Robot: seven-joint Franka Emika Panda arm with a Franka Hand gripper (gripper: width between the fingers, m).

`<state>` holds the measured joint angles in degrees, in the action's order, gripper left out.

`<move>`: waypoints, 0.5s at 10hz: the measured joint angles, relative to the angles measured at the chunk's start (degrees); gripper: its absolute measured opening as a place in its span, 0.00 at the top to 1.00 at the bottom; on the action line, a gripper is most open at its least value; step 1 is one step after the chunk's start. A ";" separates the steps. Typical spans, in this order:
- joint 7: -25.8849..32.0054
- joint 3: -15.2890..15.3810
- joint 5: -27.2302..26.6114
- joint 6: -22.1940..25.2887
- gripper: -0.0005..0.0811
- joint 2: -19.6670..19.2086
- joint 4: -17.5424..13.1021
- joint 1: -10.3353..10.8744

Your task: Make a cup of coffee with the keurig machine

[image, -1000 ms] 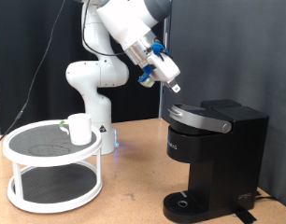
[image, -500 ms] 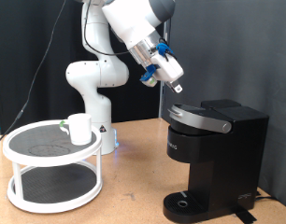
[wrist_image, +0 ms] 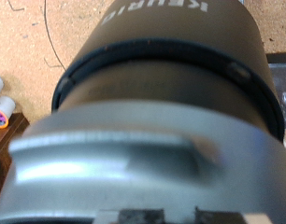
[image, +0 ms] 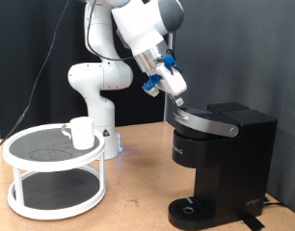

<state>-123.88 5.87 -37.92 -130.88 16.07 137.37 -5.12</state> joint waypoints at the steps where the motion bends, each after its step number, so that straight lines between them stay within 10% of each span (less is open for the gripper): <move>1: 0.00 0.00 0.12 -0.62 0.99 -0.57 0.11 -0.02; 5: -0.05 0.11 1.55 -1.84 0.99 -1.89 0.90 -0.13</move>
<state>-123.93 5.98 -36.37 -132.72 14.18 138.26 -5.26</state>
